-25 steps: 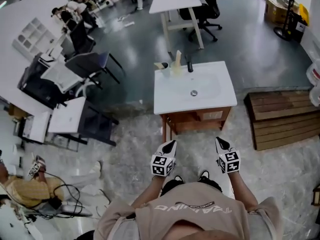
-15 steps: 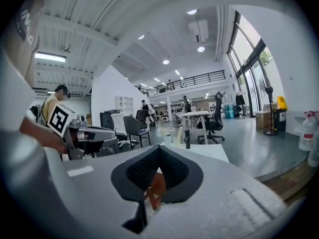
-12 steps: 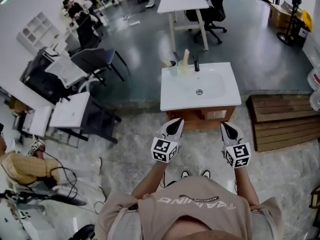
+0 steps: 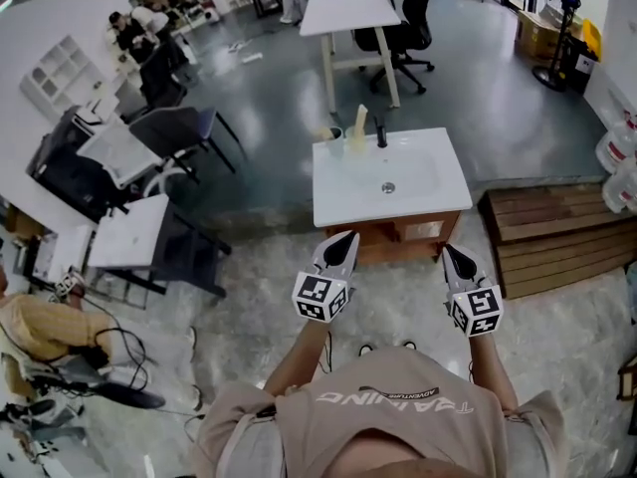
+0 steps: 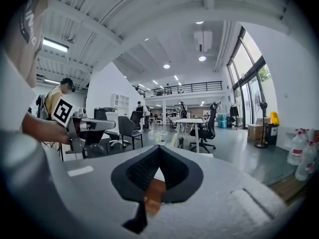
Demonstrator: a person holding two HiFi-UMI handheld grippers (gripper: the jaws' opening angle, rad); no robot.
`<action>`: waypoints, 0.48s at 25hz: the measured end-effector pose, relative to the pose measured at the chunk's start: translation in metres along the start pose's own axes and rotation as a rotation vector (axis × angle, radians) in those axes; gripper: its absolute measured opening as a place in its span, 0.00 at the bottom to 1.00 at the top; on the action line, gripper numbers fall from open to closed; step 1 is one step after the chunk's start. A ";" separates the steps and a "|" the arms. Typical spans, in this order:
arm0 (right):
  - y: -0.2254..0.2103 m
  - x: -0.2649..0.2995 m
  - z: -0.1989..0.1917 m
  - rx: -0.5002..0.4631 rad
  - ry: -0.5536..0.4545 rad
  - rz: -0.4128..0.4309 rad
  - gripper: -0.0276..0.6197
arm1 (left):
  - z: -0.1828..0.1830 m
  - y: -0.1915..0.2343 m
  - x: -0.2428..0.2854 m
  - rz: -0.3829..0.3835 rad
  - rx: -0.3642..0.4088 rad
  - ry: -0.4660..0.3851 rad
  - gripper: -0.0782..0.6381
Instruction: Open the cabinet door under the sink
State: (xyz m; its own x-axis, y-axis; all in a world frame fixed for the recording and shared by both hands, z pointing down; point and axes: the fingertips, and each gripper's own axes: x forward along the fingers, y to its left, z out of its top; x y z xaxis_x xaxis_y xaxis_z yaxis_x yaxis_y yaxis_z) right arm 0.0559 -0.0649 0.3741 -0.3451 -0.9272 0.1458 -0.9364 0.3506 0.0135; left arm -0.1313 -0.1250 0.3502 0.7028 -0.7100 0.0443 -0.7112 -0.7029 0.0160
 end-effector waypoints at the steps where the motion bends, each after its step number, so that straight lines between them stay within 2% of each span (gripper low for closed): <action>1: 0.003 0.001 0.000 -0.005 0.003 0.003 0.04 | 0.003 0.001 -0.001 0.003 0.010 -0.006 0.13; 6: 0.011 0.005 0.005 0.024 -0.011 0.021 0.04 | -0.001 0.002 -0.008 0.003 0.022 0.006 0.13; 12: 0.030 0.009 0.006 -0.012 -0.018 0.033 0.04 | -0.010 0.002 -0.014 -0.007 0.037 0.046 0.13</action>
State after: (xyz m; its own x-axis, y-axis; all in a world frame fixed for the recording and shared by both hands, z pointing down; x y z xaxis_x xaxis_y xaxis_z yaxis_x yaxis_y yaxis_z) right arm 0.0243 -0.0640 0.3695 -0.3766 -0.9174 0.1285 -0.9238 0.3822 0.0212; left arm -0.1424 -0.1158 0.3592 0.7054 -0.7030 0.0906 -0.7044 -0.7095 -0.0208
